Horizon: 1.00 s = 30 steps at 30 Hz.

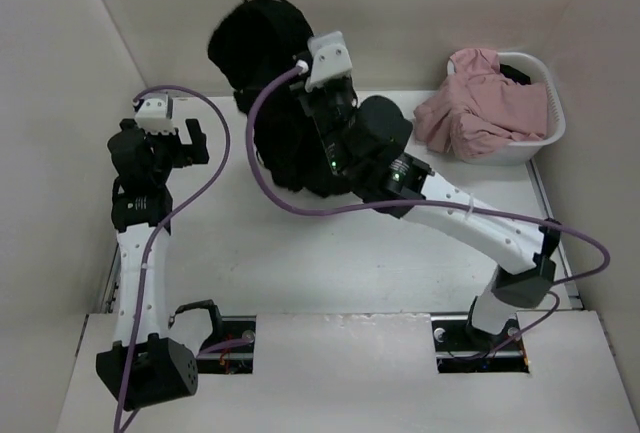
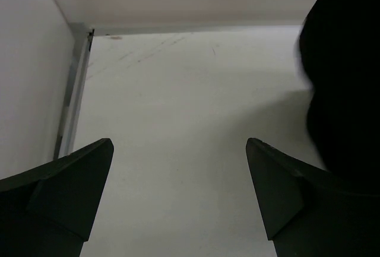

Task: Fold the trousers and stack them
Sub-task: Move the trousers to the center of the board, then flatten the trousers out

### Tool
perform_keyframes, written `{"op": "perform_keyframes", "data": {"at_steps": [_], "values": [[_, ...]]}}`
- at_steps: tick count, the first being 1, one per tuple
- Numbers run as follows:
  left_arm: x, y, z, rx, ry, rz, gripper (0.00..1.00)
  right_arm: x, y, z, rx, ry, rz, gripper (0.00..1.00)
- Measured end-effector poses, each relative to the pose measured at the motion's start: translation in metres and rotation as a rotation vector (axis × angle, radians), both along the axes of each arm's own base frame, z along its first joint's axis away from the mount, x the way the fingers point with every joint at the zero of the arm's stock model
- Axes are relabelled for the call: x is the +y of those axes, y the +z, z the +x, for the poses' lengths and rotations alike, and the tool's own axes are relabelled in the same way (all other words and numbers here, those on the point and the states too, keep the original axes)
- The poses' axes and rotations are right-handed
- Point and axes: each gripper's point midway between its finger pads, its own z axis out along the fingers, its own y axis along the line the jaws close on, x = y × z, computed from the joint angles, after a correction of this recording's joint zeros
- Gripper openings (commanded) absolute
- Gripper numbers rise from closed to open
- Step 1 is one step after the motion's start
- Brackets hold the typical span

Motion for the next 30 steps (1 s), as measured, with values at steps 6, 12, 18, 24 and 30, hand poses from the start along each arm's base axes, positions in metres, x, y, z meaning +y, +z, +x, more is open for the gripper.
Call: {"op": "perform_keyframes", "data": {"at_steps": [6, 12, 18, 24, 30], "values": [[0.006, 0.025, 0.011, -0.059, -0.011, 0.082, 1.00, -0.087, -0.180, 0.020, 0.332, -0.200, 0.067, 0.76], [-0.014, -0.016, -0.002, 0.088, -0.156, 0.292, 1.00, -0.239, -0.303, -0.024, 0.551, -0.419, 0.237, 1.00], [-0.114, -0.145, -0.082, 0.407, -0.630, 0.482, 1.00, -0.229, -0.295, -0.004, 0.655, -0.186, 0.548, 1.00], [-0.125, -0.253, -0.166, 0.632, -0.870, 0.730, 1.00, -0.132, -0.436, 0.043, 1.082, -0.063, 0.434, 1.00], [-0.130, -0.260, -0.132, 0.551, -0.771, 0.789, 0.97, -0.078, -0.493, 0.074, 1.274, -0.023, 0.438, 0.95]]}}
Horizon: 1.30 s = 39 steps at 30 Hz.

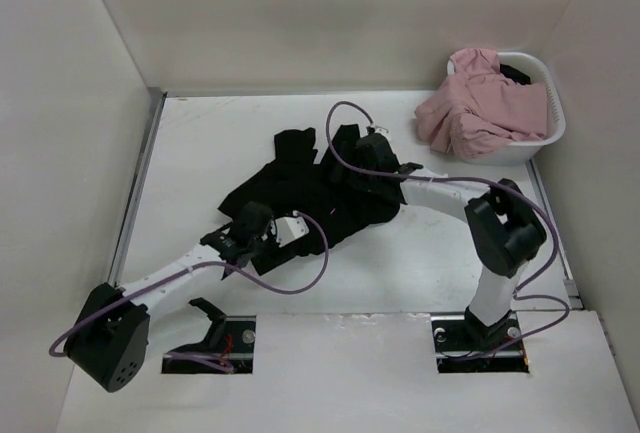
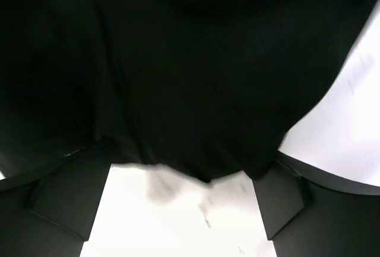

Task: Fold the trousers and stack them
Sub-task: Flatten the trousers out

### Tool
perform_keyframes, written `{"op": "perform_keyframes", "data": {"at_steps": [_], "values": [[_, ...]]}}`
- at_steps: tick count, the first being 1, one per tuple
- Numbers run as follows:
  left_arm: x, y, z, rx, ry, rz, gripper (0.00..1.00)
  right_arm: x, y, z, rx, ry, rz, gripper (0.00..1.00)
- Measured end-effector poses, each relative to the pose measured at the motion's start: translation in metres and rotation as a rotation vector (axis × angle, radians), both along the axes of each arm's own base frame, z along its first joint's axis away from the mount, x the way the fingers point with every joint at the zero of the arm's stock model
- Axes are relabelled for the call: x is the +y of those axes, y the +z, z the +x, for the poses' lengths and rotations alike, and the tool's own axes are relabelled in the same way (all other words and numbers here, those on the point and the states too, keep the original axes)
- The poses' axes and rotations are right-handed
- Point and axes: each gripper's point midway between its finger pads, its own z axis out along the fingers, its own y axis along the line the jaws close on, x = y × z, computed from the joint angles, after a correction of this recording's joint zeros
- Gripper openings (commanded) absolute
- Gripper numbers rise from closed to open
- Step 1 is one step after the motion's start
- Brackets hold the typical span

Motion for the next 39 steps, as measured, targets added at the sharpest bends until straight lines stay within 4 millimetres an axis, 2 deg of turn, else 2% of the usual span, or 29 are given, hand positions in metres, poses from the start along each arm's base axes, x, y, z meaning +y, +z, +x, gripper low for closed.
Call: {"op": "perform_keyframes", "data": {"at_steps": [1, 2, 4, 5, 6, 9, 12, 14, 15, 17, 19, 20, 22, 23, 25, 26, 28, 29, 30, 31, 33, 34, 36, 37, 39], "values": [[-0.003, 0.001, 0.006, -0.020, 0.006, -0.009, 0.92, 0.006, -0.001, 0.005, 0.006, -0.002, 0.011, 0.89], [-0.008, 0.001, 0.011, -0.038, 0.008, -0.018, 0.79, 0.010, -0.003, 0.009, 0.015, -0.003, 0.021, 0.79], [-0.018, -0.002, 0.020, -0.059, 0.011, -0.035, 0.45, 0.014, -0.011, 0.010, 0.039, -0.007, 0.032, 0.54], [-0.021, -0.004, 0.025, -0.066, 0.016, -0.037, 0.24, 0.015, -0.015, 0.008, 0.057, -0.006, 0.036, 0.34], [-0.023, -0.008, 0.029, -0.069, 0.023, -0.039, 0.08, 0.016, -0.021, 0.006, 0.078, -0.007, 0.038, 0.20], [-0.015, -0.011, 0.047, -0.107, 0.083, -0.026, 0.00, 0.013, -0.023, 0.003, 0.106, -0.018, 0.042, 0.02], [0.023, 0.004, 0.068, -0.165, 0.202, -0.003, 0.00, 0.004, -0.002, 0.007, 0.072, -0.038, 0.049, 0.00], [0.055, 0.036, 0.092, -0.241, 0.291, -0.004, 0.00, -0.008, 0.033, 0.019, 0.011, -0.065, 0.067, 0.00], [0.068, 0.059, 0.106, -0.291, 0.325, -0.010, 0.00, -0.015, 0.060, 0.029, -0.039, -0.082, 0.088, 0.00], [0.093, 0.128, 0.140, -0.431, 0.375, -0.044, 0.00, -0.028, 0.129, 0.052, -0.173, -0.114, 0.150, 0.00], [0.103, 0.215, 0.169, -0.596, 0.364, -0.103, 0.01, -0.037, 0.207, 0.066, -0.322, -0.124, 0.223, 0.00], [0.104, 0.253, 0.176, -0.665, 0.344, -0.126, 0.01, -0.039, 0.247, 0.066, -0.396, -0.118, 0.259, 0.00], [0.101, 0.329, 0.177, -0.799, 0.290, -0.163, 0.02, -0.042, 0.312, 0.053, -0.516, -0.099, 0.313, 0.00], [0.097, 0.356, 0.171, -0.841, 0.259, -0.174, 0.02, -0.046, 0.337, 0.043, -0.564, -0.090, 0.335, 0.00], [0.085, 0.380, 0.151, -0.861, 0.190, -0.186, 0.03, -0.057, 0.368, 0.018, -0.618, -0.084, 0.359, 0.00], [0.077, 0.381, 0.139, -0.844, 0.153, -0.188, 0.04, -0.065, 0.376, 0.004, -0.634, -0.084, 0.363, 0.00], [0.058, 0.365, 0.117, -0.767, 0.075, -0.185, 0.10, -0.081, 0.375, -0.020, -0.641, -0.100, 0.353, 0.02], [0.048, 0.350, 0.106, -0.713, 0.035, -0.179, 0.18, -0.089, 0.368, -0.030, -0.633, -0.112, 0.343, 0.05], [0.040, 0.329, 0.096, -0.648, 0.000, -0.169, 0.28, -0.097, 0.353, -0.039, -0.612, -0.128, 0.324, 0.12], [0.033, 0.304, 0.084, -0.575, -0.032, -0.155, 0.39, -0.105, 0.332, -0.046, -0.582, -0.146, 0.303, 0.23], [0.025, 0.250, 0.062, -0.420, -0.077, -0.118, 0.59, -0.115, 0.281, -0.056, -0.494, -0.182, 0.256, 0.57], [0.024, 0.221, 0.050, -0.334, -0.094, -0.093, 0.66, -0.119, 0.254, -0.061, -0.442, -0.199, 0.237, 0.67], [0.029, 0.169, 0.028, -0.172, -0.103, -0.042, 0.72, -0.124, 0.191, -0.070, -0.317, -0.216, 0.188, 0.83], [0.036, 0.148, 0.017, -0.100, -0.094, -0.011, 0.72, -0.126, 0.161, -0.077, -0.254, -0.224, 0.166, 1.00], [0.050, 0.118, -0.003, 0.014, -0.069, 0.038, 0.72, -0.134, 0.106, -0.096, -0.132, -0.246, 0.128, 1.00]]}}
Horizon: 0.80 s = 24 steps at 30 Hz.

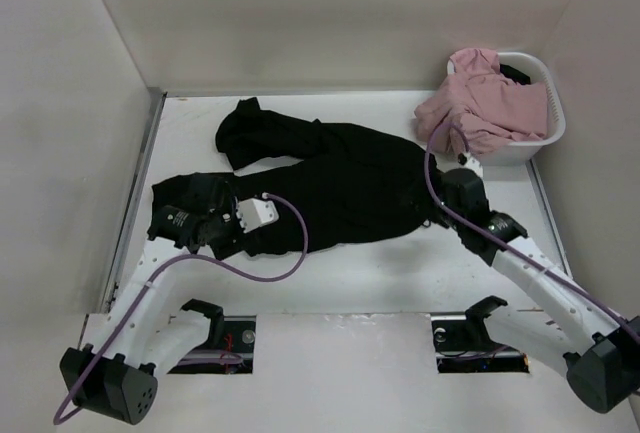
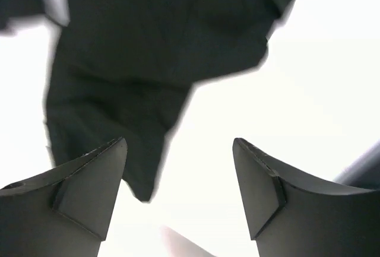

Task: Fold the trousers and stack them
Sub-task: Flatten the trousers out

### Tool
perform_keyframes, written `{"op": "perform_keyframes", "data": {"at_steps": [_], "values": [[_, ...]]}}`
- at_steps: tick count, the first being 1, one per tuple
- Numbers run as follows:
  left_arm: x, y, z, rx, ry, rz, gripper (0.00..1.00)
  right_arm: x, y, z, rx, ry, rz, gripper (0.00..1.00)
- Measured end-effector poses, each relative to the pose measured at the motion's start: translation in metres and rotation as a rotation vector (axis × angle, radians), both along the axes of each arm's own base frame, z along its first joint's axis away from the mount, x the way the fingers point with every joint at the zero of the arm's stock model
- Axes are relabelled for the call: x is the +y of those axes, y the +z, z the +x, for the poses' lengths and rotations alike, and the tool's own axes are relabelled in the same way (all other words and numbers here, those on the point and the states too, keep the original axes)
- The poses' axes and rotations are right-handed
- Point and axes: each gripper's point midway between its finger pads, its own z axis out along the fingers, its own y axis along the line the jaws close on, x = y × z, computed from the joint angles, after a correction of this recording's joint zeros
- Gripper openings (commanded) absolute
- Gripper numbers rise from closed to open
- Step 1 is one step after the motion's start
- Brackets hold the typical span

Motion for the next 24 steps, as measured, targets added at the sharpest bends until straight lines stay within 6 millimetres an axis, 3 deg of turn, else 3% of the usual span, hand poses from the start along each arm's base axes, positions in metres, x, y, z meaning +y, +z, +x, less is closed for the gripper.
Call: {"op": "perform_keyframes", "data": {"at_steps": [1, 2, 5, 7, 10, 12, 13, 16, 18, 20, 24], "values": [[0.007, -0.010, -0.007, 0.036, 0.014, 0.023, 0.79, -0.006, -0.021, -0.010, 0.050, -0.015, -0.006, 1.00], [0.014, -0.017, -0.011, 0.058, 0.026, 0.043, 0.80, -0.014, -0.035, -0.018, 0.084, -0.036, -0.008, 1.00], [0.039, -0.040, -0.018, 0.115, 0.091, 0.105, 0.81, -0.039, -0.047, -0.021, 0.108, -0.141, 0.008, 1.00], [0.056, -0.053, -0.018, 0.142, 0.138, 0.142, 0.82, -0.054, -0.046, -0.010, 0.094, -0.218, 0.014, 1.00], [0.085, -0.065, 0.000, 0.134, 0.222, 0.181, 0.83, -0.074, -0.061, 0.010, 0.116, -0.318, -0.013, 1.00], [0.111, -0.070, 0.016, 0.110, 0.289, 0.206, 0.84, -0.082, -0.082, 0.023, 0.164, -0.358, -0.039, 1.00], [0.134, -0.074, 0.027, 0.090, 0.344, 0.229, 0.84, -0.085, -0.101, 0.031, 0.210, -0.376, -0.059, 1.00], [0.176, -0.089, 0.042, 0.094, 0.396, 0.273, 0.84, -0.089, -0.133, 0.045, 0.300, -0.406, -0.075, 0.95], [0.201, -0.106, 0.046, 0.121, 0.413, 0.307, 0.85, -0.089, -0.149, 0.055, 0.338, -0.418, -0.083, 1.00], [0.213, -0.119, 0.047, 0.155, 0.390, 0.344, 0.85, -0.088, -0.153, 0.058, 0.352, -0.421, -0.087, 1.00], [0.232, -0.117, 0.071, 0.103, 0.355, 0.421, 0.81, -0.083, -0.138, 0.071, 0.317, -0.423, -0.074, 1.00]]}}
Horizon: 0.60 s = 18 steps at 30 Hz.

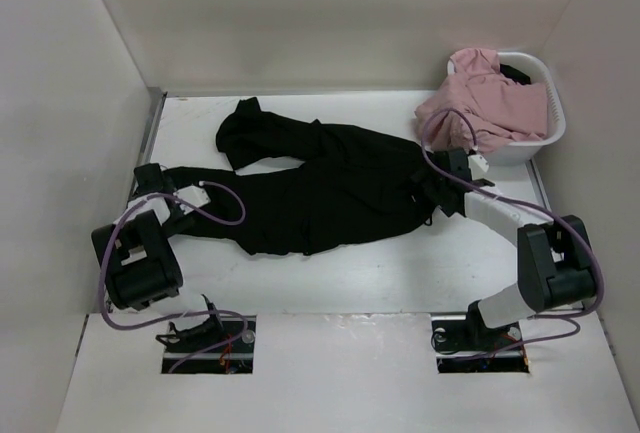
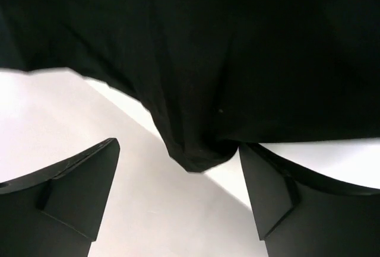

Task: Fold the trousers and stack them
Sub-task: Flatten the trousers out

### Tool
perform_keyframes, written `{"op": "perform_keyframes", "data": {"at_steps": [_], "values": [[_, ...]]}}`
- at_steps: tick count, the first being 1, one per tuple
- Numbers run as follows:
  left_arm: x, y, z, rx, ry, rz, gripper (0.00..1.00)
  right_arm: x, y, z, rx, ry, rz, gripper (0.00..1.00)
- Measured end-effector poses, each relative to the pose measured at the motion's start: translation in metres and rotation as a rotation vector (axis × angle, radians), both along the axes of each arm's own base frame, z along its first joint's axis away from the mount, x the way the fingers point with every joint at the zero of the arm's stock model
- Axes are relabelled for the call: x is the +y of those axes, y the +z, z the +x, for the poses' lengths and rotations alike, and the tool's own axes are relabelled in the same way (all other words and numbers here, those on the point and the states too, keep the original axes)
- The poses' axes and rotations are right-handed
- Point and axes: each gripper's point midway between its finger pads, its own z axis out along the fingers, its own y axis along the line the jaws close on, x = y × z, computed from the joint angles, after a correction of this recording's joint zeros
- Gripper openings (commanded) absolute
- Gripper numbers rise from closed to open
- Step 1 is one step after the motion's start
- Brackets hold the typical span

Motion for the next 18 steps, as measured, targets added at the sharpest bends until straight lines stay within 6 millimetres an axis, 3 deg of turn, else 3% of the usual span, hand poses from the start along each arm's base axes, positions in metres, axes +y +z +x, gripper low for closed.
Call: {"op": "perform_keyframes", "data": {"at_steps": [1, 3, 6, 12, 15, 18], "values": [[0.006, 0.001, 0.006, -0.006, -0.003, 0.026, 0.73, 0.002, 0.005, 0.004, -0.014, -0.001, 0.006, 1.00], [0.017, -0.001, 0.018, -0.022, 0.001, 0.063, 0.39, 0.006, 0.011, 0.010, -0.031, -0.017, 0.029, 0.89], [0.023, -0.010, 0.021, -0.024, 0.011, 0.072, 0.14, 0.012, 0.004, 0.011, -0.015, -0.050, 0.078, 0.84], [0.032, -0.006, 0.002, -0.091, 0.065, 0.035, 0.05, 0.019, -0.008, 0.002, 0.025, -0.120, 0.142, 0.89], [0.053, 0.020, -0.010, -0.180, 0.132, 0.043, 0.05, 0.021, -0.009, -0.014, 0.045, -0.151, 0.167, 0.90], [0.080, 0.055, -0.023, -0.280, 0.204, 0.076, 0.05, 0.032, -0.014, -0.043, 0.090, -0.154, 0.178, 0.90]]}}
